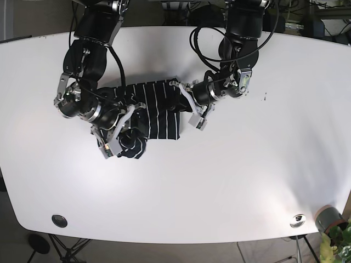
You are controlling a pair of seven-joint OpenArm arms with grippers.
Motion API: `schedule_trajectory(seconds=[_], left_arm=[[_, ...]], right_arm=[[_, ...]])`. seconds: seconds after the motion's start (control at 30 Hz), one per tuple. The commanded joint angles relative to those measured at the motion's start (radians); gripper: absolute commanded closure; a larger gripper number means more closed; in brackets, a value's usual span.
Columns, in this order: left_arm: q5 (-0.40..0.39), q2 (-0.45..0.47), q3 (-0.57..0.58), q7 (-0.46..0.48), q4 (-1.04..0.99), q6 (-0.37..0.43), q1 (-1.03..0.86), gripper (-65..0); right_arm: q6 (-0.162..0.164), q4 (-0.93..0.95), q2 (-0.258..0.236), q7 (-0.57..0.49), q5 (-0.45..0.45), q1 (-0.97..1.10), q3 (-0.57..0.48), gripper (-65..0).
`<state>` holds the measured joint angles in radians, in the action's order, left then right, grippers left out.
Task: Fold the T-shirt properly
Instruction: 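Fold the strip in half, carrying the right gripper's end toward the left gripper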
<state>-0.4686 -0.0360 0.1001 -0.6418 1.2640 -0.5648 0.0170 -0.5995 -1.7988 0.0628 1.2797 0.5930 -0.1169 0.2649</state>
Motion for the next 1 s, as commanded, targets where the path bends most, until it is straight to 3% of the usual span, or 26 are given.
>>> schedule_trajectory(seconds=[0.0,0.3,0.57,0.97], left_arm=[[0.049,0.000,0.005,-0.060,0.003,0.018,-0.001,-11.9],[0.049,0.000,0.003,-0.060,0.003,0.018,-0.001,-11.9],[0.049,0.000,0.000,-0.062,0.004,0.015,-0.001,-11.9],[0.046,0.000,-0.003,-0.062,0.049,0.012,0.011,-11.9]], right_arm=[[-0.003,-0.017,0.002,-0.044,-0.008,-0.020,-0.036,-9.4],[-0.003,0.021,0.002,-0.059,-0.135,-0.025,-0.121,-26.5],[-0.003,0.081,0.001,-0.088,-0.152,-0.017,-0.128,-44.1],[-0.012,-0.082,-0.001,-0.088,-0.150,0.035,-0.128,-45.8]])
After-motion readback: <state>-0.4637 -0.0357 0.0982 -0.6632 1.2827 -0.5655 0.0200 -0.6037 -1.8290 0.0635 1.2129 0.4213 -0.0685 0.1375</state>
